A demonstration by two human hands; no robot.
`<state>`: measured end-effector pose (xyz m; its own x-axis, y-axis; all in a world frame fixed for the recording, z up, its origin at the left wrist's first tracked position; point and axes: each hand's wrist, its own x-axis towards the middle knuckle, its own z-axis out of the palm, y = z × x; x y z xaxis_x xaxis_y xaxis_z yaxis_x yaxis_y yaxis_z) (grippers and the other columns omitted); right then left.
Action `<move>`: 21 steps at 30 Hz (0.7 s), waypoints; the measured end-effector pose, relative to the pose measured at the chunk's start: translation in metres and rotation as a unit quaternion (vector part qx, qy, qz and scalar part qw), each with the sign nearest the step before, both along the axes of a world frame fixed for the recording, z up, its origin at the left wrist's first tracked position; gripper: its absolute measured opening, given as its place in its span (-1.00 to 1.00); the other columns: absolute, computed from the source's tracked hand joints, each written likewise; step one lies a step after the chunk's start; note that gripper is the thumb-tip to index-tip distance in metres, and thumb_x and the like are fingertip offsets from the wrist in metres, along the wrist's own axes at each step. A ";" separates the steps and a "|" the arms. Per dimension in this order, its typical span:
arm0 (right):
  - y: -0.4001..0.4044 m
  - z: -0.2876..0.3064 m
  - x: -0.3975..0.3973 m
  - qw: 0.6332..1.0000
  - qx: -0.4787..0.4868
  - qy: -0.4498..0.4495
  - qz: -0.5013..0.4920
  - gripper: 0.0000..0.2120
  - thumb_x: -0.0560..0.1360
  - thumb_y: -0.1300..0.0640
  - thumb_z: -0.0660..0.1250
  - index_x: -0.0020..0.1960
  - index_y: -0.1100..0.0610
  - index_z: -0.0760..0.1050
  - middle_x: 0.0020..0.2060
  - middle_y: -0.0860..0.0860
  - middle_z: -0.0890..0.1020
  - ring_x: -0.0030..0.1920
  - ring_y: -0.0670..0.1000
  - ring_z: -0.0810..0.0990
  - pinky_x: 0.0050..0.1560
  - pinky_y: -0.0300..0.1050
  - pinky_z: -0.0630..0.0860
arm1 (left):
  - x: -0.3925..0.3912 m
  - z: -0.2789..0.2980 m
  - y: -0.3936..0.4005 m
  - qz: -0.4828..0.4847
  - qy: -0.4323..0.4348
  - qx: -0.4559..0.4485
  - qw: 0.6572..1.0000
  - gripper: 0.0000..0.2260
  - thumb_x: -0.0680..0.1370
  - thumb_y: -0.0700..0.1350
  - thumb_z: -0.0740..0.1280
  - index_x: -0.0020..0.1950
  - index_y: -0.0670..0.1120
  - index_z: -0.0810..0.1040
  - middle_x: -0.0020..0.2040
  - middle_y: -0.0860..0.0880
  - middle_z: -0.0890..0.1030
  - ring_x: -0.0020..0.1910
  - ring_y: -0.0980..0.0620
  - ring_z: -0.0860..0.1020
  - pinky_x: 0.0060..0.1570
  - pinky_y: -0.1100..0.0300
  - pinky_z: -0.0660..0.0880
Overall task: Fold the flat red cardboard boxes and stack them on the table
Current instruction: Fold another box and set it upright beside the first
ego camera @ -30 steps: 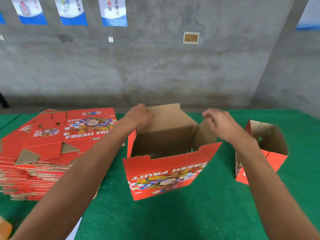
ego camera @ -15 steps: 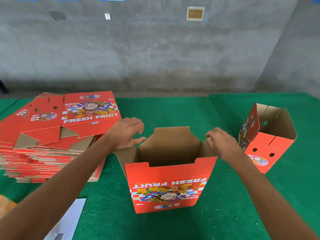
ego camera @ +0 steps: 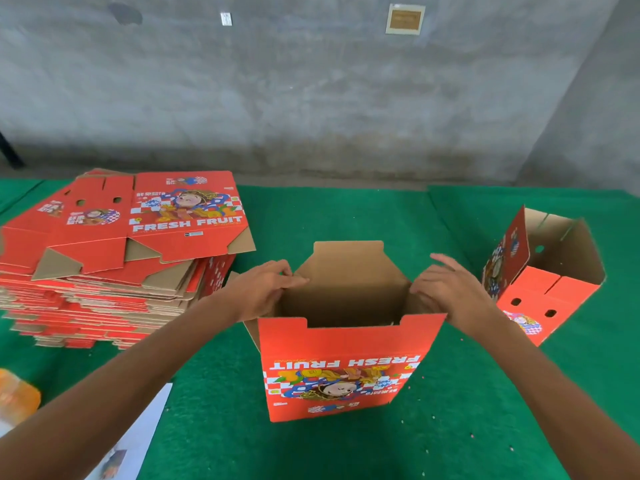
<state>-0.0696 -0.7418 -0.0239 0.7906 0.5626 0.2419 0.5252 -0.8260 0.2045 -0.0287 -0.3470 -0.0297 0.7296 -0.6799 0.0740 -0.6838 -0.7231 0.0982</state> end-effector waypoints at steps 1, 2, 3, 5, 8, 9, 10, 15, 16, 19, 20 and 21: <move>-0.004 0.001 -0.004 0.999 0.016 0.041 0.016 -0.66 0.22 0.34 0.64 -0.08 0.06 0.74 -0.14 -0.05 0.75 -0.02 0.05 0.73 0.48 0.19 0.36 | -0.001 0.001 0.000 0.011 0.005 0.023 1.000 -0.60 0.74 -0.07 0.17 0.58 0.14 0.39 0.31 0.01 0.50 0.20 0.02 0.42 0.17 0.06 0.41; -0.008 0.001 -0.008 0.996 0.041 0.072 0.026 -0.68 0.27 0.36 0.61 -0.03 0.09 0.75 -0.07 -0.02 0.77 0.04 0.05 0.74 0.47 0.24 0.36 | -0.002 0.001 0.002 0.027 0.024 0.046 0.998 -0.62 0.75 0.06 0.07 0.57 0.17 0.38 0.33 0.05 0.50 0.18 0.08 0.37 0.20 0.02 0.39; -0.011 0.000 -0.013 0.993 0.064 0.093 0.037 -0.70 0.32 0.37 0.54 0.01 0.12 0.75 -0.01 0.00 0.77 0.09 0.07 0.73 0.45 0.28 0.35 | -0.004 0.001 0.006 0.046 0.068 0.036 0.996 -0.57 0.73 0.19 -0.04 0.54 0.22 0.39 0.33 0.08 0.51 0.16 0.13 0.33 0.24 0.01 0.35; -0.016 -0.001 -0.021 0.991 0.076 0.105 0.040 -0.66 0.38 0.33 0.36 0.10 0.15 0.73 0.09 0.02 0.75 0.18 0.05 0.70 0.45 0.29 0.34 | -0.012 0.005 0.018 0.088 0.212 -0.108 0.967 -0.44 0.62 0.41 -0.18 0.38 0.38 0.51 0.28 0.21 0.56 0.24 0.24 0.36 0.40 -0.04 0.21; -0.022 0.002 -0.032 0.986 0.079 0.147 -0.006 -0.48 0.53 0.06 0.03 0.27 0.10 0.67 0.26 -0.01 0.67 0.35 -0.02 0.57 0.59 0.13 0.19 | -0.019 0.003 0.040 0.139 0.371 -0.278 0.875 -0.33 0.48 0.59 -0.22 0.33 0.47 0.52 0.37 0.38 0.53 0.48 0.31 0.32 0.59 -0.05 -0.09; -0.022 0.004 -0.035 0.982 0.102 0.161 -0.013 -0.41 0.54 -0.01 -0.05 0.27 0.09 0.67 0.28 -0.01 0.65 0.37 -0.04 0.55 0.59 0.08 0.16 | -0.023 -0.001 0.044 0.130 0.378 -0.299 0.867 -0.25 0.48 0.60 -0.23 0.41 0.39 0.50 0.44 0.33 0.49 0.55 0.26 0.27 0.62 -0.10 -0.14; -0.022 0.005 -0.036 0.977 0.126 0.173 -0.018 -0.38 0.57 -0.07 -0.09 0.27 0.08 0.67 0.29 -0.02 0.65 0.37 -0.06 0.54 0.59 0.01 0.14 | -0.027 -0.006 0.047 0.121 0.374 -0.313 0.865 -0.20 0.49 0.59 -0.23 0.47 0.30 0.49 0.48 0.28 0.47 0.57 0.24 0.25 0.63 -0.13 -0.14; -0.018 0.007 -0.043 0.959 0.204 0.191 -0.052 -0.41 0.65 -0.22 -0.05 0.23 -0.02 0.70 0.28 -0.34 0.52 0.26 -0.62 0.23 0.36 -0.58 -0.13 | -0.044 -0.030 0.048 0.099 0.268 -0.310 0.907 -0.25 0.56 0.50 -0.31 0.52 0.31 0.41 0.58 0.26 0.33 0.63 0.26 0.07 0.61 -0.21 -0.24; -0.019 0.004 -0.043 0.953 0.229 0.189 -0.056 -0.44 0.65 -0.18 -0.02 0.21 0.01 0.70 0.23 -0.42 0.47 0.23 -0.69 0.15 0.28 -0.65 -0.16 | -0.045 -0.033 0.049 0.097 0.238 -0.303 0.918 -0.26 0.55 0.51 -0.31 0.53 0.34 0.39 0.59 0.29 0.29 0.62 0.32 0.02 0.60 -0.20 -0.30; -0.022 -0.002 -0.042 0.944 0.267 0.182 -0.070 -0.43 0.69 -0.20 -0.03 0.18 0.02 0.71 0.17 -0.51 0.38 0.19 -0.75 0.07 0.21 -0.69 -0.19 | -0.045 -0.038 0.043 0.106 0.176 -0.296 0.933 -0.22 0.46 0.62 -0.17 0.50 0.33 0.42 0.54 0.37 0.28 0.57 0.43 0.04 0.58 -0.17 -0.35; -0.020 -0.003 -0.043 0.941 0.277 0.180 -0.071 -0.42 0.69 -0.25 -0.04 0.17 0.00 0.70 0.16 -0.52 0.38 0.19 -0.75 0.07 0.22 -0.69 -0.20 | -0.043 -0.038 0.038 0.122 0.161 -0.290 0.936 -0.22 0.43 0.65 -0.09 0.48 0.31 0.43 0.49 0.42 0.29 0.53 0.48 0.06 0.58 -0.17 -0.33; -0.019 -0.005 -0.042 0.940 0.283 0.176 -0.070 -0.40 0.68 -0.33 -0.04 0.17 -0.05 0.69 0.15 -0.52 0.40 0.20 -0.74 0.09 0.25 -0.68 -0.19 | -0.042 -0.038 0.032 0.147 0.147 -0.283 0.936 -0.24 0.41 0.65 -0.01 0.45 0.31 0.45 0.42 0.46 0.31 0.49 0.51 0.09 0.59 -0.18 -0.27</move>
<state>-0.1117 -0.7612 -0.0284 0.9344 0.3068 0.1810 0.3562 -0.8159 -0.4554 -0.0706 -0.3153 -0.0674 0.9243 -0.3591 0.1294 -0.3473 -0.6507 0.6753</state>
